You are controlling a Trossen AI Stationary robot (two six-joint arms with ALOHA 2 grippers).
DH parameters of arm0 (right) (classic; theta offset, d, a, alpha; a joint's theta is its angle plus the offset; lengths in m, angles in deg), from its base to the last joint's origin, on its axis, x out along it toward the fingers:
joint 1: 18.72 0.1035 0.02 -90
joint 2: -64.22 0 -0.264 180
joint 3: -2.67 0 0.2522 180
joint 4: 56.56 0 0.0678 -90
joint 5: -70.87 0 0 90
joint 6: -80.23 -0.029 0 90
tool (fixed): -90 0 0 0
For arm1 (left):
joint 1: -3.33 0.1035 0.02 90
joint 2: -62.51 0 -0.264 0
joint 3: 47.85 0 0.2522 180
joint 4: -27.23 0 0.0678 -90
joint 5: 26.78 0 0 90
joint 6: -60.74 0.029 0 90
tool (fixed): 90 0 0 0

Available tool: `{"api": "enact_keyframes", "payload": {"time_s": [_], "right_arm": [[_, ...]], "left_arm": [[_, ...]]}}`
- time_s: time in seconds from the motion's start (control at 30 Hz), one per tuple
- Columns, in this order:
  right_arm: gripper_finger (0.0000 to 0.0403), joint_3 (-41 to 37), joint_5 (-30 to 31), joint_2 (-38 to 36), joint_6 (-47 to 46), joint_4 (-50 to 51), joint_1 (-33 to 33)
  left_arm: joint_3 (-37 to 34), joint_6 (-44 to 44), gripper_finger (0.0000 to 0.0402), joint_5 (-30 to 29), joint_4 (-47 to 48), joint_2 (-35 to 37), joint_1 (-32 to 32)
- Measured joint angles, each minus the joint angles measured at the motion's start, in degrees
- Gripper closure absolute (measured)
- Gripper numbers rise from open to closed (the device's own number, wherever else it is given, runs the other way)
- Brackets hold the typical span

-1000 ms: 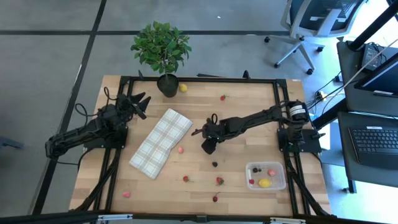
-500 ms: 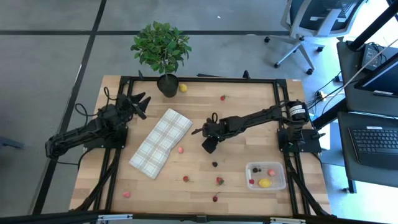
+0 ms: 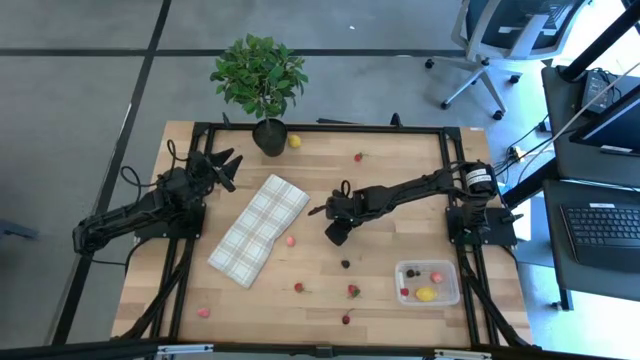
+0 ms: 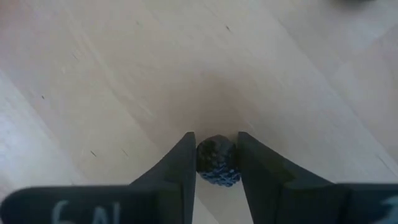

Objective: Pick and placing Produce into tupperware
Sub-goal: Put the top black raspberry into the transparent bin

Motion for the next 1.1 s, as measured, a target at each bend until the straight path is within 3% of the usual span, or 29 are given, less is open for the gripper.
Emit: {"api": "enact_keyframes", "payload": {"time_s": [0.23, 0.57, 0.73, 0.87, 1.1], "right_arm": [[0.0303, 1.3, -1.5, -1.3, 0.0, 3.5, 0.1], [0.0300, 17.4, -8.4, -5.4, -4.9, 35.6, 3.2], [0.0295, 24.7, -13.3, -7.1, -13.3, 47.3, 8.4], [0.0297, 27.3, -15.2, -7.6, -23.1, 51.1, 13.9], [0.0294, 24.4, -15.6, -7.6, -37.8, 52.2, 23.0]], "left_arm": [[0.0, 0.0, 0.0176, 0.0, 0.0, 0.0, 0.0], [0.0, 0.0, 0.0176, 0.0, 0.0, 0.0, 0.0], [0.0, 0.0, 0.0176, 0.0, 0.0, 0.0, 0.0], [0.0, 0.0, 0.0176, 0.0, 0.0, 0.0, 0.0], [0.0, 0.0, 0.0176, 0.0, 0.0, 0.0, 0.0]]}}
